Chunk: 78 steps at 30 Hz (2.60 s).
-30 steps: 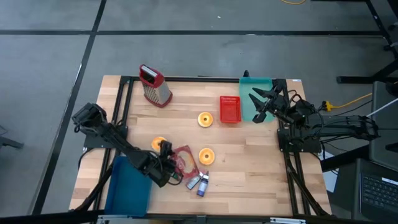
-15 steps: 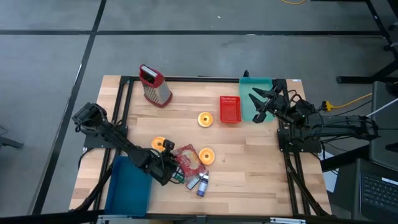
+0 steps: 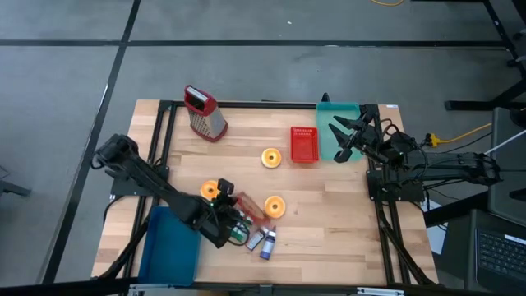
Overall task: Pick & Place Food Item
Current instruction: Put the red popcorn bag into the blue bin, then put the popcorn bag into the blue bin
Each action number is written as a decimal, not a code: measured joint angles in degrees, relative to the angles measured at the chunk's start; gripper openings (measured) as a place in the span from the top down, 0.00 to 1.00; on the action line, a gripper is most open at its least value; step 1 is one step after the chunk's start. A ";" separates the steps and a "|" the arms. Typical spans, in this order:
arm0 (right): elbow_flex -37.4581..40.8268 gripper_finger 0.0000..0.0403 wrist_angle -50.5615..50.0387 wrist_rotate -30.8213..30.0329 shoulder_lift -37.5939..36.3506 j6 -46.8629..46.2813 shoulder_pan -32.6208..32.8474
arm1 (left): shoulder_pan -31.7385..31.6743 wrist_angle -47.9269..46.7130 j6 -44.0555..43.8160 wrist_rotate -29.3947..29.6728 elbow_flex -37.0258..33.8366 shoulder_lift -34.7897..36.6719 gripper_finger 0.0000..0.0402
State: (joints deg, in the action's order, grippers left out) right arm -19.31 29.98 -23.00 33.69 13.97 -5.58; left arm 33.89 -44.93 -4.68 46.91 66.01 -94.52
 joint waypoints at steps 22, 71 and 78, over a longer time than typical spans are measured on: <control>0.00 0.65 0.89 2.03 0.00 0.11 0.00 | -5.67 -4.39 6.33 -10.94 -3.48 -0.64 0.66; 0.00 0.65 0.85 2.09 -0.02 0.64 0.00 | -12.75 24.66 30.22 -5.73 -10.15 -11.83 0.56; 0.00 0.65 0.87 2.07 -0.02 0.62 0.00 | -15.03 25.76 30.64 -9.20 -10.30 -12.05 0.93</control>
State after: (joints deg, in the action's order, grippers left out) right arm -19.31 30.84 -20.93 33.67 14.59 -5.58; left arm 18.85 -19.17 25.96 37.71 55.71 -106.56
